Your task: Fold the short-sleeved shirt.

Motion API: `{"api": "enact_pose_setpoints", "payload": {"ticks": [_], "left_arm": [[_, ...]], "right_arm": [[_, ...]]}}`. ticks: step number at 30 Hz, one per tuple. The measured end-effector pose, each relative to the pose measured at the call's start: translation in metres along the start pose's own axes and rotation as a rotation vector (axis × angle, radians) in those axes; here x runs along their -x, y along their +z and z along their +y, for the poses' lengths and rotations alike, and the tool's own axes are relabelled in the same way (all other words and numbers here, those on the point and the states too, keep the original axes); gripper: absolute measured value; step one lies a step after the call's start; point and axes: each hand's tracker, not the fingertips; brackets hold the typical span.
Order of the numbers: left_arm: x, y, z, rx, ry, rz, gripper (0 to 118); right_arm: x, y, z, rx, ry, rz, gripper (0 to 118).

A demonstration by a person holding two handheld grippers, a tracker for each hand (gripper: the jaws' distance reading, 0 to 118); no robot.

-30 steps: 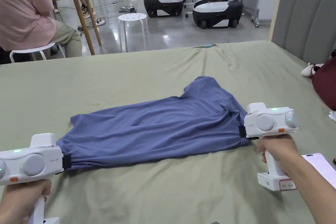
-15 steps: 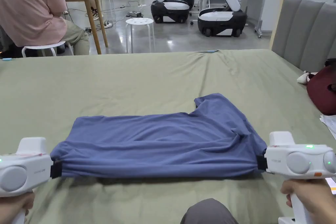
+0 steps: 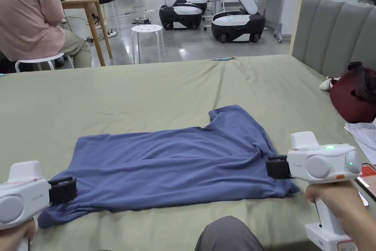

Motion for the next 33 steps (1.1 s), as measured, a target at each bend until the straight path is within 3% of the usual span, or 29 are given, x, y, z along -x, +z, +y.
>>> {"api": "enact_pose_setpoints", "payload": {"ticks": [1,2,3,4,5,13,14,16,17,26,31,32,33], "left_arm": [[-0.002,0.003,0.007,0.004,0.008,0.009,100],[-0.004,0.006,0.012,-0.003,0.010,0.009,85],[-0.006,0.008,0.016,-0.018,0.006,0.009,59],[-0.007,0.005,0.021,-0.033,-0.001,0.014,13],[-0.011,0.006,0.026,-0.045,-0.008,0.038,0],[-0.021,-0.043,0.089,-0.035,-0.028,0.004,2],[-0.021,-0.054,0.099,-0.036,-0.028,0.005,19],[-0.022,-0.088,0.120,-0.002,-0.023,0.016,71],[-0.022,-0.106,0.127,0.020,-0.022,0.029,79],[-0.014,-0.245,0.132,0.205,0.013,0.073,78],[-0.019,-0.258,0.121,0.210,0.001,0.107,77],[-0.024,-0.250,0.124,0.184,-0.039,0.079,68],[-0.027,-0.243,0.126,0.162,-0.063,0.042,44]], "right_arm": [[0.003,0.003,0.004,-0.002,-0.005,0.000,102],[0.001,0.006,0.007,-0.030,-0.015,0.003,77],[0.003,0.005,0.010,-0.047,-0.018,0.005,34],[0.008,0.004,0.012,-0.061,-0.019,0.034,0],[0.010,0.005,0.013,-0.052,-0.014,0.018,0],[0.028,-0.027,0.031,-0.030,0.042,0.090,0],[0.032,-0.034,0.037,-0.027,0.044,0.091,0],[0.039,-0.048,0.041,-0.021,0.046,0.092,0],[0.042,-0.054,0.043,-0.016,0.049,0.098,0],[0.067,-0.104,0.057,0.029,0.090,0.122,0],[0.067,-0.106,0.069,0.018,0.106,0.127,0],[0.065,-0.107,0.074,0.011,0.109,0.129,0],[0.062,-0.109,0.081,0.012,0.112,0.126,0]]}}
